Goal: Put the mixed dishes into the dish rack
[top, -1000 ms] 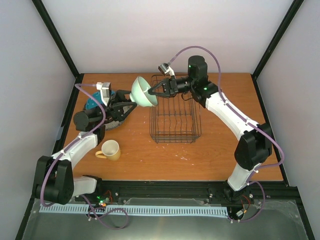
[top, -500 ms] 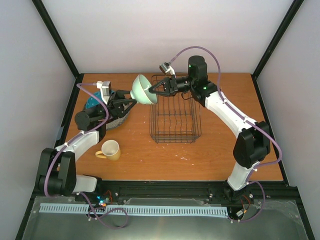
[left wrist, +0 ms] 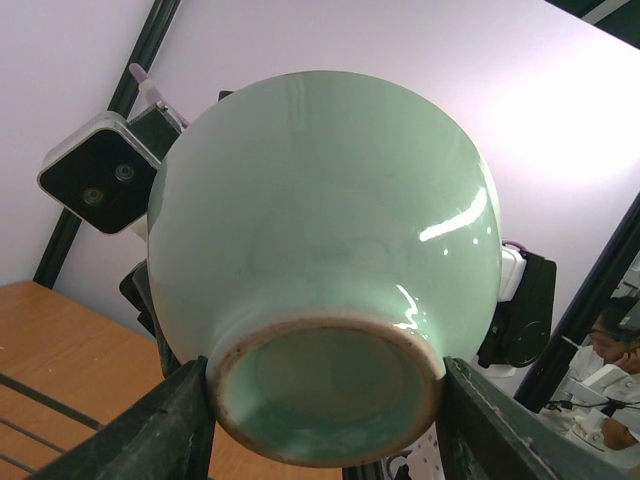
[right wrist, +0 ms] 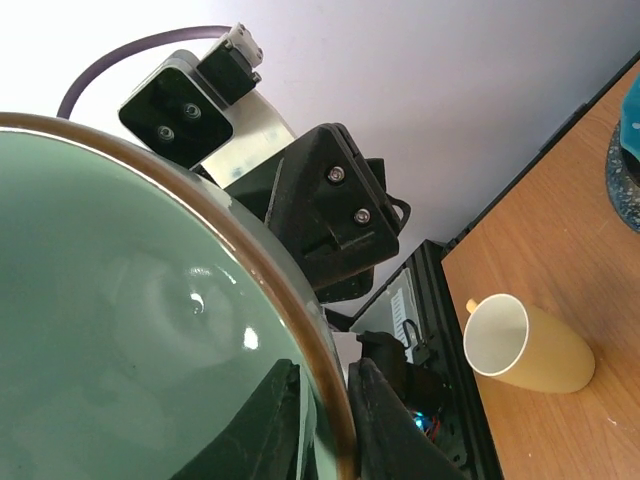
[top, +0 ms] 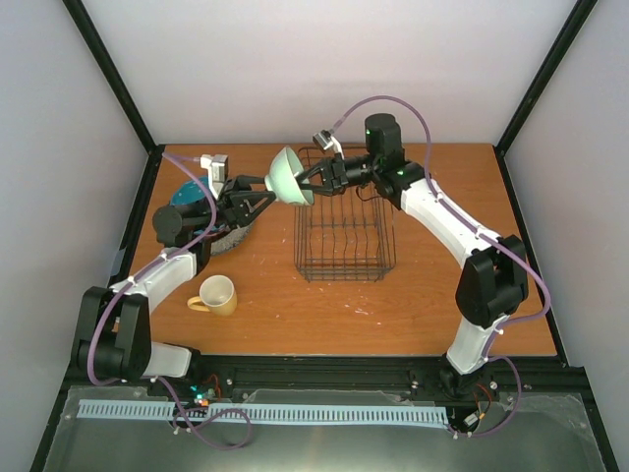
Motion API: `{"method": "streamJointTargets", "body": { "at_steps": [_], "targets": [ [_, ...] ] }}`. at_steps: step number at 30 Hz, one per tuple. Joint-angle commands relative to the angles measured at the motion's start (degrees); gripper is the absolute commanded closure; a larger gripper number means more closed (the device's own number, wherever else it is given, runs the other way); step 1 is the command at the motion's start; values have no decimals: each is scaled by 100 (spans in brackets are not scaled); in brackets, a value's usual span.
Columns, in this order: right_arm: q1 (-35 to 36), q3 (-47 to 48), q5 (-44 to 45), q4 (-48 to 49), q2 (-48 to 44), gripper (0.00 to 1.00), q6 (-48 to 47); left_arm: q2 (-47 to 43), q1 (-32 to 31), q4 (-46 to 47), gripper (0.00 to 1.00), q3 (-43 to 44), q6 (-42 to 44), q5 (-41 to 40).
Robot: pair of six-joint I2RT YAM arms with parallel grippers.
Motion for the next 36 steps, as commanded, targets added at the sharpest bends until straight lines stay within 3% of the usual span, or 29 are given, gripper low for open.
{"method": "streamJointTargets", "body": {
  "at_steps": [1, 7, 15, 18, 21, 28, 31, 34, 36],
  "targets": [
    [-17, 186, -207, -110, 24, 83, -247, 41, -29, -391, 99, 371, 348, -122],
    [-389, 249, 22, -839, -42, 76, -872, 139, -29, -1187, 99, 671, 797, 12],
    [-1258, 284, 879, -2247, -291, 71, -2092, 210, -38, -4224, 99, 1825, 2499, -4],
    [-1427, 409, 1986, -2995, -387, 71, -2710, 434, -97, -5718, 99, 2533, 3419, -256],
    [-1432, 485, 3584, -3733, -551, 71, -3279, 862, -394, -7511, 99, 3633, 4608, -955],
    [-1431, -537, 6030, -3671, -1411, 73, -3272, 2704, -1210, -10848, 100, 6771, 6462, -3069],
    [-1430, -919, 7219, -3715, -1794, 74, -3056, 3731, -1532, -11966, 99, 8334, 6982, -4073],
    [-1430, -1149, 7874, -3767, -2095, 74, -2940, 4713, -1829, -12841, 99, 9889, 7370, -5031],
    [-1429, -1185, 7994, -3829, -2169, 74, -2960, 5052, -2008, -12991, 99, 10170, 7590, -5534]
  ]
}}
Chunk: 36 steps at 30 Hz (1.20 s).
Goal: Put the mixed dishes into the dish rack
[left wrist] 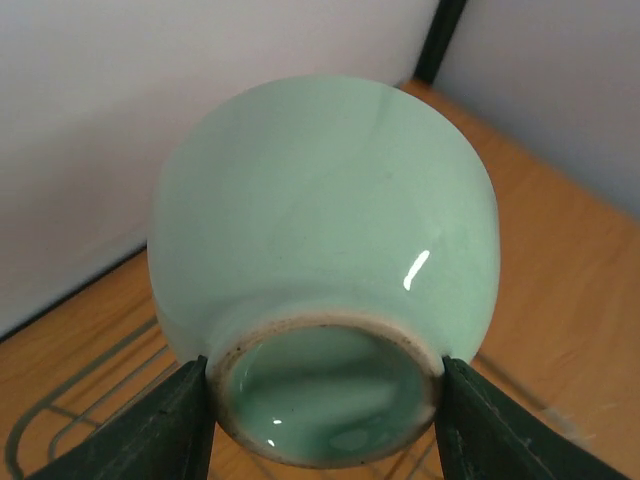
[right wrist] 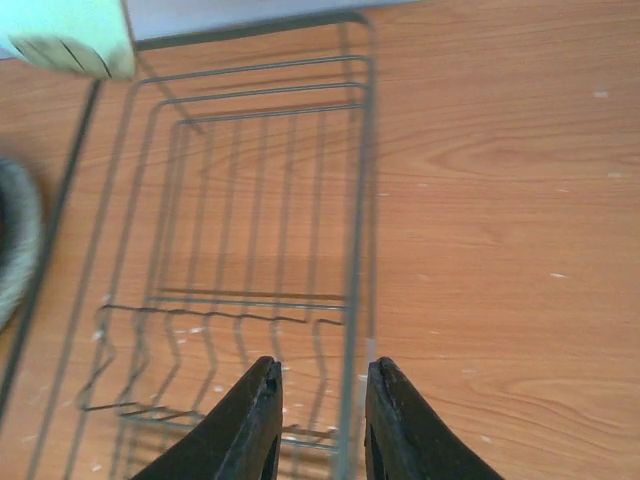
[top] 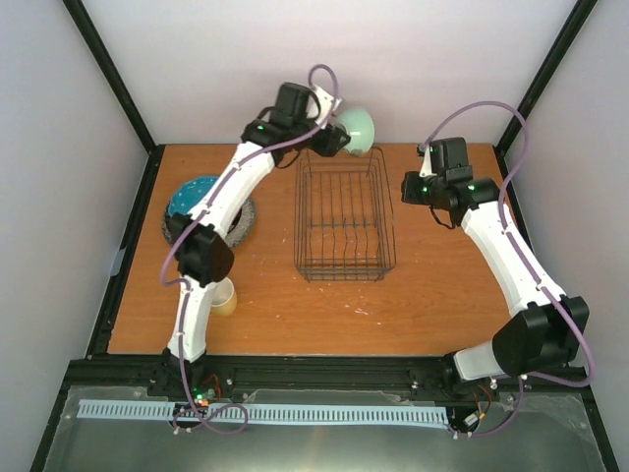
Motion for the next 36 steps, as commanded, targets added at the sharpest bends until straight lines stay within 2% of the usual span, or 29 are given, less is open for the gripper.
{"method": "streamJointTargets", "body": {
  "at_steps": [1, 6, 12, 18, 21, 28, 36],
  "targets": [
    [-105, -124, 1237, -173, -261, 74, 60, 554, -443, -1216, 99, 930, 1016, -1768],
    [-158, -161, 1196, -228, -305, 74, 49, 555, -816, -999, 99, 281, 1559, -2771],
    [-165, -258, 988, -166, -307, 74, 62, 601, -959, -744, 99, -166, 1850, -3382],
    [-163, -238, 845, -149, -284, 74, 48, 985, -997, -420, 99, -259, 2155, -3996],
    [-167, -214, 786, -157, -264, 75, 29, 1218, -998, -272, 100, -217, 2286, -4049],
    [-169, -163, 549, -186, -139, 74, -34, 1590, -998, -162, 99, -150, 2304, -3622],
    [-170, -74, 400, -204, 54, 74, -47, 1800, -997, 137, 99, -240, 2402, -3683]
  ]
}}
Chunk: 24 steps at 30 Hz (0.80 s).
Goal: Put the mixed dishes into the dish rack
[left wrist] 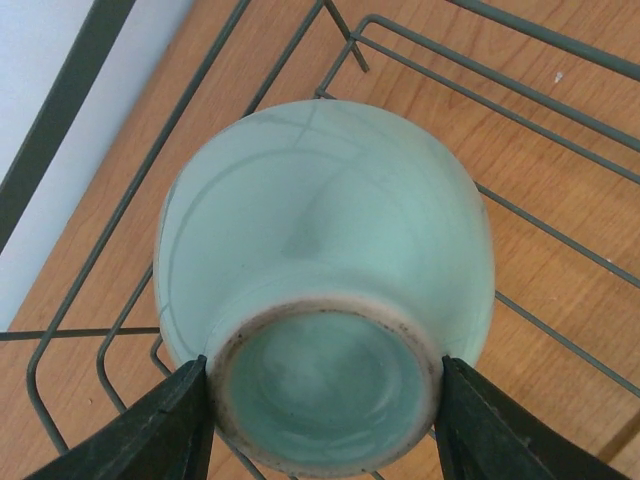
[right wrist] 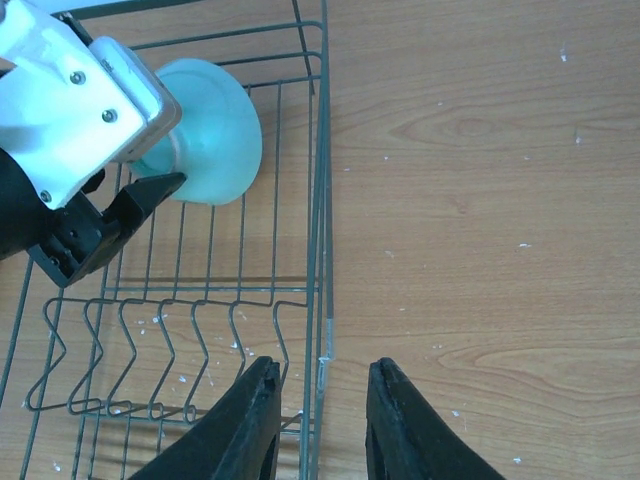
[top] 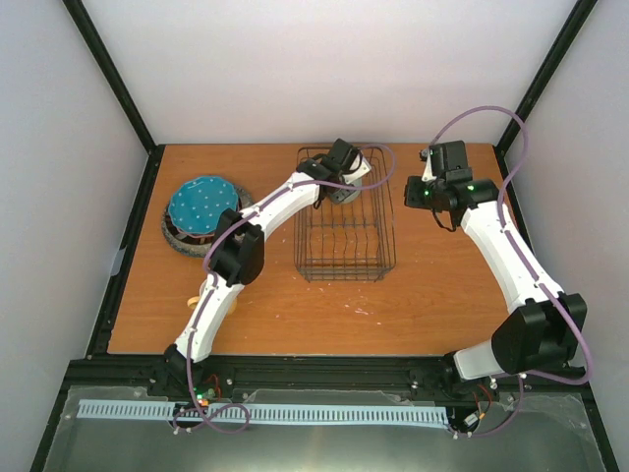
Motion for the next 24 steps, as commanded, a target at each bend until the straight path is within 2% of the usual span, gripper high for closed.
{"method": "streamJointTargets", "body": {
  "at_steps": [1, 5, 12, 20, 23, 24],
  "targets": [
    [-51, 140, -152, -17, 149, 74, -75, 213, -6, 357, 97, 107, 147, -34],
    [-48, 161, -200, -20, 211, 73, -83, 304, -6, 450, 79, 94, 125, -70],
    [-48, 199, -236, -46, 299, 73, -116, 365, -2, 517, 59, 47, 74, -31],
    [-47, 227, -299, -64, 380, 73, -131, 389, -6, 501, 42, -8, -27, 7],
    [-49, 230, -316, -64, 399, 73, -126, 381, -6, 504, 30, -81, -57, -45],
    [-50, 238, -310, -68, 400, 73, -125, 380, -1, 486, 30, -93, -79, -47]
  ]
}}
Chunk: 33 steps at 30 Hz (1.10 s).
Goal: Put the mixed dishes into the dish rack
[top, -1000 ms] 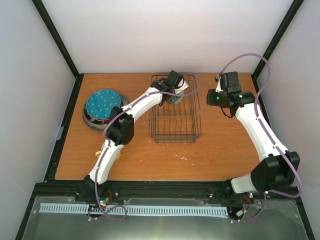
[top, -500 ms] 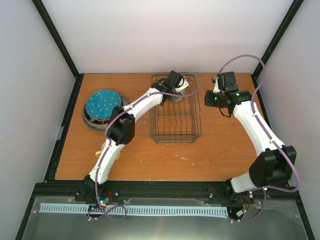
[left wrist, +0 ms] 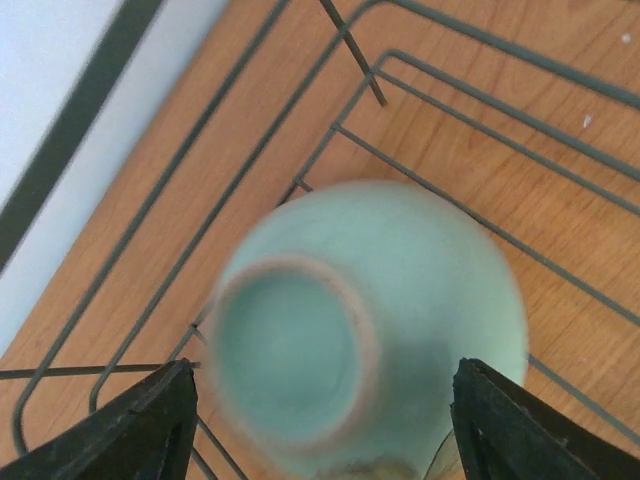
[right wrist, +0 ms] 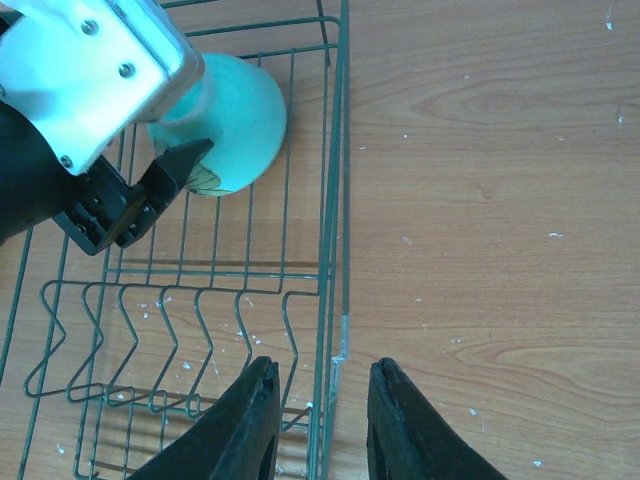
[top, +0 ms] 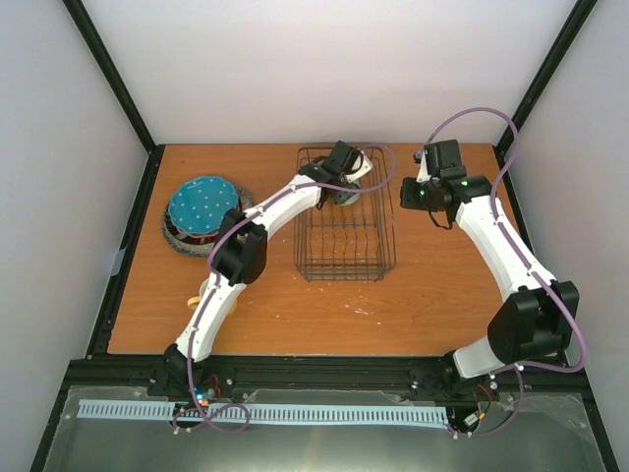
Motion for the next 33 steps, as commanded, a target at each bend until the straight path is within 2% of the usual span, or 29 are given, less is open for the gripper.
{"method": "streamJointTargets", "body": {
  "at_steps": [1, 3, 4, 5, 6, 13, 19, 23, 25, 27, 29, 30, 33],
  "targets": [
    [-55, 171, -41, -31, 53, 73, -56, 198, -3, -159, 29, -92, -86, 14],
    [-50, 178, -34, -39, 55, 73, -53, 179, -6, -177, 27, -112, -132, 43],
    [-50, 176, -33, -40, 55, 73, -53, 168, -6, -180, 18, -116, -156, 48],
    [-50, 179, -32, -40, 55, 73, -56, 160, -6, -179, 6, -118, -176, 19],
    [-53, 176, -28, -35, 55, 73, -49, 147, -1, -184, 1, -115, -204, -29],
    [-53, 151, 60, 7, -42, 73, -22, -471, -1, 84, 0, -80, -375, -408],
    [-52, 157, 169, 146, -514, 73, 0, -1745, -6, 442, 0, -115, -589, -957],
    [35, 302, -406, 229, -921, 74, 36, -2749, 142, 54, 0, -293, -1191, -1525],
    [678, 554, -363, 56, -895, 76, -19, -3308, 522, -716, 0, -418, -1998, -1277],
    [1770, 943, 86, -265, -602, 77, -93, -4092, 1132, -1105, 1, -1007, -2864, -715],
    [2787, 1251, 18, -554, -60, 77, 2, -5162, 1883, -841, 1, -2114, -3336, -34],
    [3162, 1361, -211, -653, 276, 77, 74, -6000, 2164, -511, 0, -2778, -3450, 299],
    [3966, 1679, -697, -946, 1235, 77, 257, -7375, 3076, 84, 0, -4122, -3849, 949]
  ]
}}
